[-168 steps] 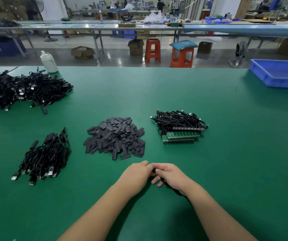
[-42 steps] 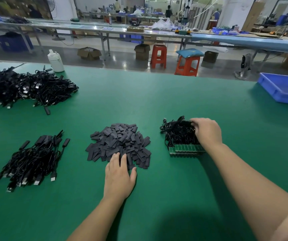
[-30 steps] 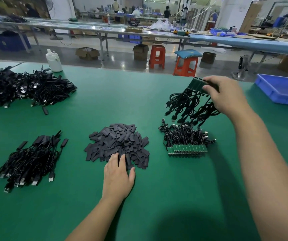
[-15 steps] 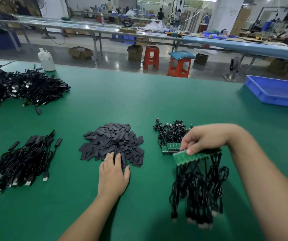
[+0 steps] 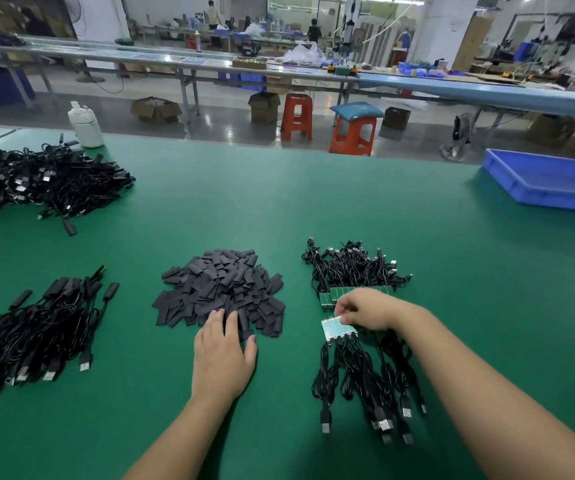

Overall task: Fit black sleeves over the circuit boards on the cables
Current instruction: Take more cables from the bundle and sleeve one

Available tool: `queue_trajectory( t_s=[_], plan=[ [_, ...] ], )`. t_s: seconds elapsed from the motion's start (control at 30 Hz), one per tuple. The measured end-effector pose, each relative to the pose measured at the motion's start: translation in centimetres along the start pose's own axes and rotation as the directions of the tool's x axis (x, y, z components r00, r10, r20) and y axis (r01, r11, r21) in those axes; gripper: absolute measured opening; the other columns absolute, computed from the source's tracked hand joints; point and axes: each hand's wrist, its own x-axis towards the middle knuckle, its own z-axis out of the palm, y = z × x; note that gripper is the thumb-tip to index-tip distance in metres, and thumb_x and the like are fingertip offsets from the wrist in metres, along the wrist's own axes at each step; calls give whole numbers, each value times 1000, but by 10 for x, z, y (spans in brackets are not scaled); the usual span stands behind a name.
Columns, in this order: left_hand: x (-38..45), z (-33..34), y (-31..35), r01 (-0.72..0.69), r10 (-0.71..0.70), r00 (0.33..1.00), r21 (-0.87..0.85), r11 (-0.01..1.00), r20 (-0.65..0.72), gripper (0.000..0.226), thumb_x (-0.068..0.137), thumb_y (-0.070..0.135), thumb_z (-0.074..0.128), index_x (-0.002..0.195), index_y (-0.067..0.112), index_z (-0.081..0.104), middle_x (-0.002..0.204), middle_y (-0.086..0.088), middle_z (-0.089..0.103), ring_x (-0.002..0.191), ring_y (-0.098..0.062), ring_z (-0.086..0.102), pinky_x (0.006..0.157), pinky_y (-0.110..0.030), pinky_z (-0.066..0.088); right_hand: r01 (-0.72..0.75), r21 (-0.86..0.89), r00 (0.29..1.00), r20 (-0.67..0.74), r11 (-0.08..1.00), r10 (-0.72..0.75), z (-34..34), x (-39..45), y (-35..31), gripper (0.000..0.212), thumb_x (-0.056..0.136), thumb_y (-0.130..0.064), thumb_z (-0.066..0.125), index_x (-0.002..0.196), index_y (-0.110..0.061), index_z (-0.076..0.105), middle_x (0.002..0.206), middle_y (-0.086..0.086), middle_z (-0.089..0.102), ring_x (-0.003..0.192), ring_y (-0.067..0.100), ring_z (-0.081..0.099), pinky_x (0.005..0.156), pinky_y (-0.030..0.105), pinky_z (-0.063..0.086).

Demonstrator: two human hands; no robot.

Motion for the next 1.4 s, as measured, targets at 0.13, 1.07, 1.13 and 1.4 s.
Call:
queue_trajectory(
  t_s=[0.13, 1.07, 1.13, 1.4],
  plan=[
    [0, 0, 0, -4, 4, 1000, 13, 1000, -2, 61, 95, 48, 47, 144, 12, 43, 151, -14, 39, 143, -27, 30, 117, -42, 27, 50, 162, 991, 118, 986, -70, 10, -4, 3, 8, 100, -28, 56, 104, -32, 63, 96, -14, 63, 87, 2, 59, 85, 23, 49],
    [-11, -10, 35, -191, 213, 976, -305, 933, 38, 27, 98, 32, 52, 120, 24, 65, 107, 12, 63, 96, -5, 55, 88, -31, 52, -142, 684, 937, -140, 716, 320, 68, -78, 72, 35, 100, -41, 51, 135, -36, 52, 132, -19, 54, 114, 2, 53, 99, 26, 40],
    [-12, -5, 66, -207, 283, 943, -361, 909, 174, 43, 98, 45, 47, 138, 29, 50, 127, 13, 56, 118, -3, 44, 107, -32, 41, -81, 743, 963, -112, 664, 244, 76, -83, 71, 35, 93, -49, 58, 127, -51, 50, 130, -26, 53, 118, -2, 52, 97, 20, 38],
    [10, -9, 134, -184, 326, 792, -307, 934, 516, 65, 89, 50, 64, 145, 28, 41, 139, -3, 50, 130, -26, 36, 110, -45, 31, -52, 635, 987, -85, 771, 136, 83, -85, 62, 79, 89, -47, 69, 154, -35, 27, 152, -14, 36, 130, 17, 47, 107, 31, 38]
  ],
)
